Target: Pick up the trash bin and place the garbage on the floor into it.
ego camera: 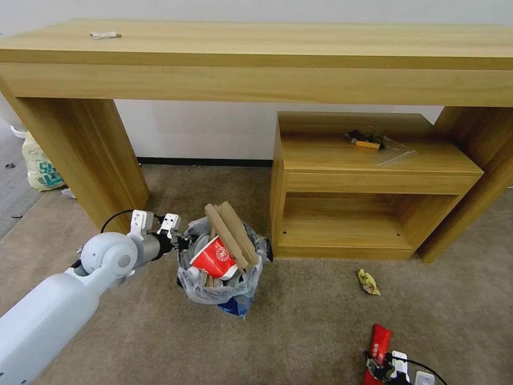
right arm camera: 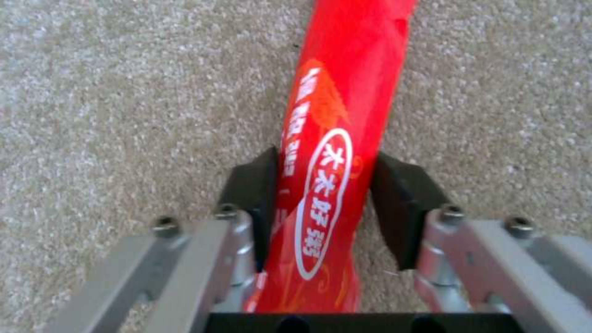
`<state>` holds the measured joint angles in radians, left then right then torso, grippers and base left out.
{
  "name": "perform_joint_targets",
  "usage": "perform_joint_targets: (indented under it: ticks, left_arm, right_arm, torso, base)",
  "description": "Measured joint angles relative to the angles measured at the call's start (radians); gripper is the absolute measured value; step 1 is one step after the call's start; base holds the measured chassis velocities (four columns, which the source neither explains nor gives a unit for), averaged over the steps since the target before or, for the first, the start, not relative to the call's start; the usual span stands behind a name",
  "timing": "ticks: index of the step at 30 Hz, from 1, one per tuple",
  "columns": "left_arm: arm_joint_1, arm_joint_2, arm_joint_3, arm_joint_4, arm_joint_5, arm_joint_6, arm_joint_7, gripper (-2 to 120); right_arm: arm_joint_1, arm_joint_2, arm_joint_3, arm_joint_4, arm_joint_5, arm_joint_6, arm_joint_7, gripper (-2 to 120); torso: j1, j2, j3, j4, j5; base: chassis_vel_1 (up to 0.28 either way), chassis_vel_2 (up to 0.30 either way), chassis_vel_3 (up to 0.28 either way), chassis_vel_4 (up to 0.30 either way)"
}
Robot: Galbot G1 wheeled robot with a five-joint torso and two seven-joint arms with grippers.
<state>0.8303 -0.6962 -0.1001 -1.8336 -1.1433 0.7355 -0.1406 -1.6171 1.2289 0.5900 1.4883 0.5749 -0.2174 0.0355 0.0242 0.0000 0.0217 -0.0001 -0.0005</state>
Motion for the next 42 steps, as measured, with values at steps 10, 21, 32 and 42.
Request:
perform_joint_targets:
  ticks: [10,21,32,42]
  left_arm:
    - [0.005,0.0,0.0,-0.001,0.002,0.0,0.0,0]
    - [0.009,-0.006,-0.001,0.001,0.004,0.0,-0.007,0]
    - [-0.008,-0.012,0.012,0.007,-0.009,0.0,-0.033,0]
    - [-0.014,0.001,0.022,0.014,-0.015,0.0,-0.03,0]
  right_arm:
    - [0.007,0.003,-0.009,0.001,-0.003,0.002,0.009,2]
    - [0.006,-0.041,0.029,0.16,-0.049,0.025,-0.04,1]
    - [0.126,-0.225,-0.064,0.382,-0.036,0.02,-0.172,0]
    - [0.421,-0.342,-0.273,0.517,0.138,-0.086,-0.173,0]
  torso:
    - [0.0,0.0,0.0,0.0,0.0001]
    - [0.0,0.0,0.0,-0.0001,0.0001]
    - [0.0,0.0,0.0,-0.0001,0.0002]
    - [0.0,0.0,0.0,0.0002,0.0001]
  base:
    - [0.0,0.0,0.0,0.0]
    - [0.0,0.0,0.0,0.0]
    - [0.0,0.0,0.0,0.0]
    - [0.0,0.0,0.0,0.0]
